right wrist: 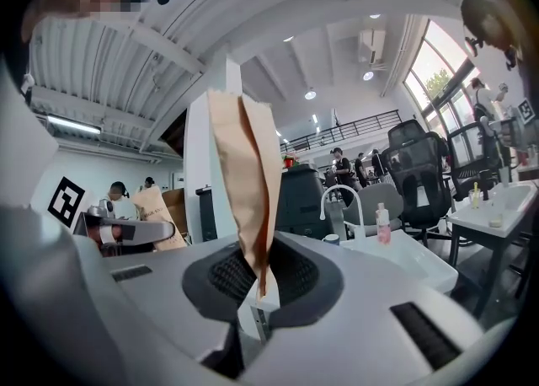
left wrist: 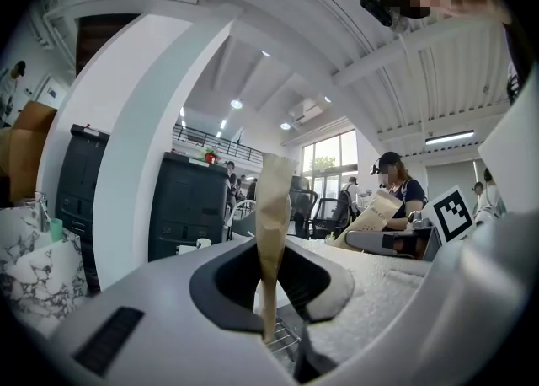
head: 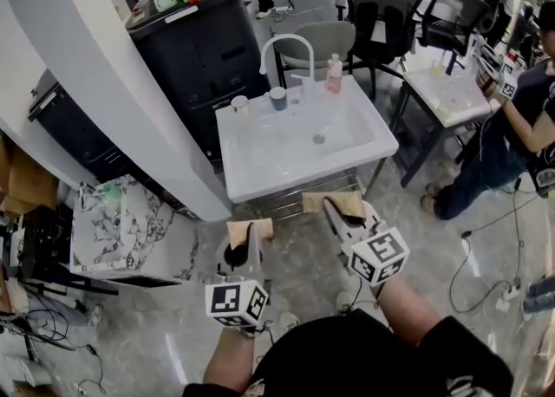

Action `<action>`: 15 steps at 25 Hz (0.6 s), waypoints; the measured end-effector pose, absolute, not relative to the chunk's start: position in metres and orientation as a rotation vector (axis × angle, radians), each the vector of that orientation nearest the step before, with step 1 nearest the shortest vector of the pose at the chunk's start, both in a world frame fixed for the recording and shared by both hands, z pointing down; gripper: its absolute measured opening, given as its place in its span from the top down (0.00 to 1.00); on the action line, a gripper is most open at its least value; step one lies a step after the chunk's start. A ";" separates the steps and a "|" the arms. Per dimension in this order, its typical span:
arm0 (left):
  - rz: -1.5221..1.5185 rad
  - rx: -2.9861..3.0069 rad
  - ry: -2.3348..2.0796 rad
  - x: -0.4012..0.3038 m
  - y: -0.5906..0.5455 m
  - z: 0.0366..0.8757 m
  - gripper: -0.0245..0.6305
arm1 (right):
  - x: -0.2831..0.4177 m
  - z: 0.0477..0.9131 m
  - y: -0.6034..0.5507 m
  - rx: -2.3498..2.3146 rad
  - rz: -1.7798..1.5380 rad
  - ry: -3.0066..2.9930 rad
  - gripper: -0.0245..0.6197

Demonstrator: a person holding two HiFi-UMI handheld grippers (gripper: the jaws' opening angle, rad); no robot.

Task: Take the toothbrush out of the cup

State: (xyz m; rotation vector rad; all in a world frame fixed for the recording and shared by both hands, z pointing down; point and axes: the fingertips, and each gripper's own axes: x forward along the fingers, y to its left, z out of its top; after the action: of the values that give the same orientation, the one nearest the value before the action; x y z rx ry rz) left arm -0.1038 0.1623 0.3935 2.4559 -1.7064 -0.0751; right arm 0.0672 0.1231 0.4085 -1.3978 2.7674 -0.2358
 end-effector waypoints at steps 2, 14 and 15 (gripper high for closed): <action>-0.086 2.457 -1.696 -0.107 0.164 0.392 0.90 | 0.064 0.407 0.126 -1.411 -0.232 2.762 0.92; -0.097 2.464 -1.674 -0.107 0.181 0.391 0.90 | 0.066 0.406 0.144 -1.436 -0.233 2.742 0.92; -0.096 2.468 -1.675 -0.107 0.181 0.389 0.90 | 0.066 0.404 0.145 -1.436 -0.232 2.742 0.92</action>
State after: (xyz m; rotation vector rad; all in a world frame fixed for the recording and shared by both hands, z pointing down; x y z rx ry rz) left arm -0.1075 0.1813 0.3891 2.4676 -1.6745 -0.0960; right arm 0.0664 0.1449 0.4045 -1.4357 2.7419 -0.2316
